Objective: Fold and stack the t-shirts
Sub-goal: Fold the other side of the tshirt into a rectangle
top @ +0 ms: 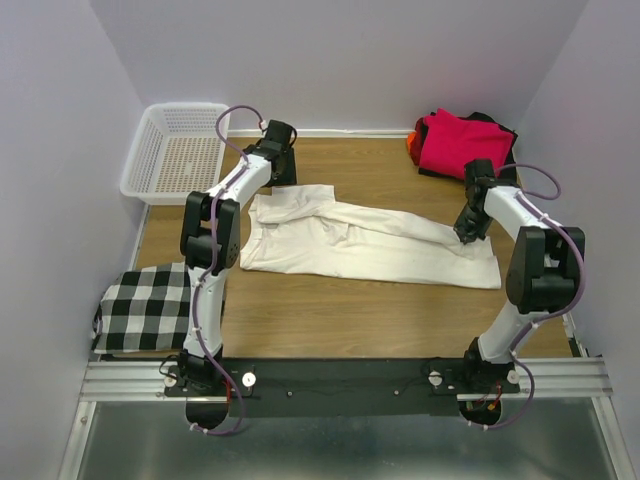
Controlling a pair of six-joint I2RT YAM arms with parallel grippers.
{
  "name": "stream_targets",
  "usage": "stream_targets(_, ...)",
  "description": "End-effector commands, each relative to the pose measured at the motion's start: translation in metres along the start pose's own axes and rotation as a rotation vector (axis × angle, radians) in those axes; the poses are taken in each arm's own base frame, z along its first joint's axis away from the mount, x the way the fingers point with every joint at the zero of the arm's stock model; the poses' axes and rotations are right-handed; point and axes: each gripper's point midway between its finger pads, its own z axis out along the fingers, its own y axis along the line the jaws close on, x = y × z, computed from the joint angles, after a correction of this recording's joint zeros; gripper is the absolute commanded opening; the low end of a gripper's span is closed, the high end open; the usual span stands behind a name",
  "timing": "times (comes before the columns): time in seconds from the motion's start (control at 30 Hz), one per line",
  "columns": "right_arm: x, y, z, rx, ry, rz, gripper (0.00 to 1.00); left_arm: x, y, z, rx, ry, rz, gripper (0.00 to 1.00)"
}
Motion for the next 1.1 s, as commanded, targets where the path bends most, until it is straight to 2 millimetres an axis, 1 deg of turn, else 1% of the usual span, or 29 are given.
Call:
stream_targets(0.0,0.003,-0.001,0.001,0.015,0.026,0.005,0.01,-0.002,0.012,0.022,-0.052,0.004,0.016,0.69)
stream_targets(0.07,0.003,-0.001,0.001,0.016,0.025,0.010,0.01,0.000,0.016,0.027,-0.058,0.013,0.012,0.63)
stream_targets(0.1,0.004,-0.001,0.002,0.015,0.029,0.009,0.01,0.003,0.018,0.029,-0.061,0.021,0.014,0.57)
stream_targets(0.13,0.004,-0.001,0.002,0.017,0.028,0.012,0.01,0.003,0.019,0.029,-0.058,0.018,0.012,0.56)
stream_targets(0.2,0.006,-0.001,0.003,0.018,0.033,0.012,0.01,0.007,0.022,0.032,-0.060,0.029,0.011,0.46)
stream_targets(0.27,0.005,-0.001,0.003,0.016,0.034,0.016,0.01,0.010,0.023,0.034,-0.058,0.038,0.009,0.45)
stream_targets(0.3,0.005,-0.001,0.003,0.020,0.033,0.014,0.01,0.014,0.024,0.036,-0.061,0.047,0.009,0.42)
stream_targets(0.37,0.005,0.000,0.004,0.016,0.034,0.016,0.01,0.018,0.024,0.039,-0.054,0.059,0.011,0.40)
stream_targets(0.43,0.003,0.001,0.003,0.014,0.033,0.014,0.01,0.019,0.023,0.040,-0.048,0.064,0.013,0.36)
stream_targets(0.47,0.004,0.001,0.004,0.016,0.034,0.016,0.01,0.021,0.023,0.042,-0.046,0.071,0.017,0.35)
stream_targets(0.5,0.003,0.002,0.004,0.015,0.034,0.016,0.01,0.019,0.022,0.043,-0.045,0.067,0.017,0.35)
stream_targets(0.57,0.001,0.003,0.004,0.011,0.032,0.017,0.01,0.024,0.021,0.047,-0.037,0.085,0.021,0.34)
stream_targets(0.6,0.001,0.003,0.004,0.011,0.034,0.016,0.01,0.020,0.019,0.047,-0.031,0.080,0.025,0.33)
stream_targets(0.8,0.001,0.004,0.004,0.008,0.032,0.019,0.01,0.022,0.015,0.052,-0.010,0.094,0.044,0.26)
stream_targets(0.9,0.000,0.004,0.003,0.005,0.030,0.018,0.01,0.023,0.013,0.053,0.001,0.100,0.053,0.17)
stream_targets(0.97,0.000,0.004,0.003,0.006,0.029,0.018,0.01,0.024,0.014,0.053,0.002,0.106,0.054,0.03)
stream_targets(1.0,-0.001,0.005,0.003,0.004,0.029,0.020,0.01,0.025,0.014,0.053,0.002,0.109,0.059,0.00)
stream_targets(1.07,-0.001,0.005,0.003,0.005,0.030,0.018,0.01,0.022,0.013,0.050,0.004,0.103,0.061,0.00)
